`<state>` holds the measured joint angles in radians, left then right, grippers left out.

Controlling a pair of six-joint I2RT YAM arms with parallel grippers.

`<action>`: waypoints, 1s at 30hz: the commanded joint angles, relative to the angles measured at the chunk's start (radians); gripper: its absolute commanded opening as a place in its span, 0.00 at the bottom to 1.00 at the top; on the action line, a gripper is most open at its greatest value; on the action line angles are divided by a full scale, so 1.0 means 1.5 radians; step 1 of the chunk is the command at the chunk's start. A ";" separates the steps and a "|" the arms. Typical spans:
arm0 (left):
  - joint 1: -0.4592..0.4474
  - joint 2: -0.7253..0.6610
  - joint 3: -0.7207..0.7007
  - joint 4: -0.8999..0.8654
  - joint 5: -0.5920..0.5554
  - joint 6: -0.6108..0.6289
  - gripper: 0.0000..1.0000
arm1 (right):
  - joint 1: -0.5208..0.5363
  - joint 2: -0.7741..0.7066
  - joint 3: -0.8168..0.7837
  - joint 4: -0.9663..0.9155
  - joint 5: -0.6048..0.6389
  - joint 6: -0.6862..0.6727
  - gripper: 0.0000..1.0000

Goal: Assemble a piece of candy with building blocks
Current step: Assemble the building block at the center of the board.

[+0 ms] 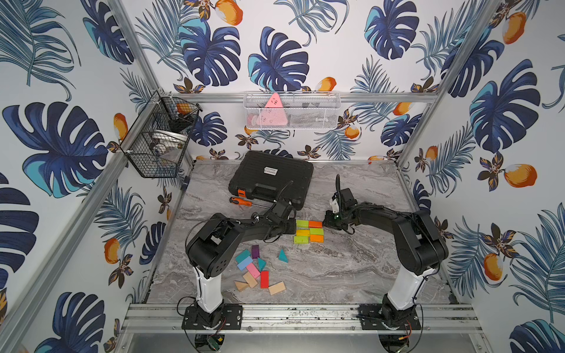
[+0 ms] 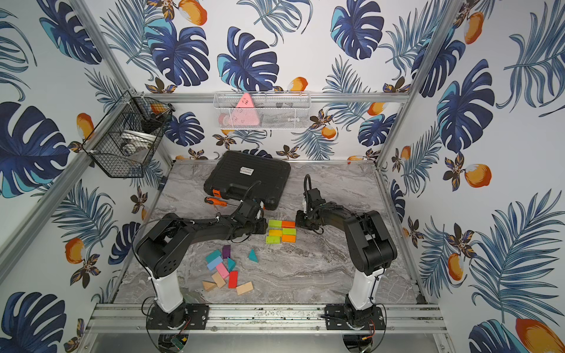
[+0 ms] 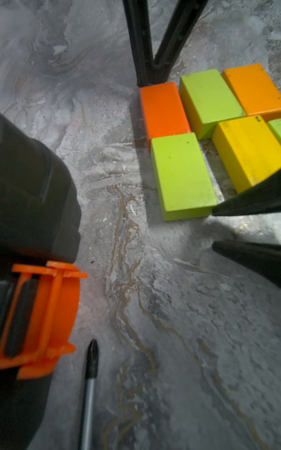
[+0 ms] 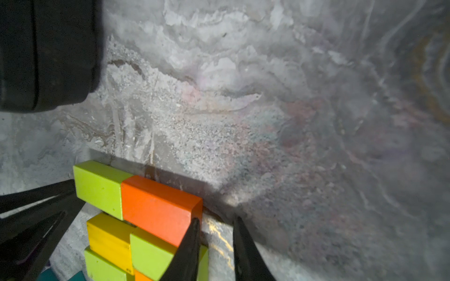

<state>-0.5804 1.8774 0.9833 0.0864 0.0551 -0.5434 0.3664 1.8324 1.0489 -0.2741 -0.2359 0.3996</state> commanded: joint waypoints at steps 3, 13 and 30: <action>-0.008 0.000 -0.020 -0.051 0.026 -0.001 0.25 | 0.003 -0.002 -0.009 -0.025 0.006 -0.002 0.28; -0.010 -0.028 -0.056 -0.050 0.023 -0.002 0.25 | 0.003 -0.016 -0.016 -0.025 0.005 -0.001 0.27; -0.010 -0.031 -0.051 -0.082 -0.008 0.004 0.29 | 0.001 -0.028 -0.028 -0.025 0.024 0.007 0.28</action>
<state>-0.5949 1.8286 0.9081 0.1223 0.0750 -0.5461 0.3676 1.7954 1.0077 -0.2703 -0.2363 0.4015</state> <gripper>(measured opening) 0.277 0.276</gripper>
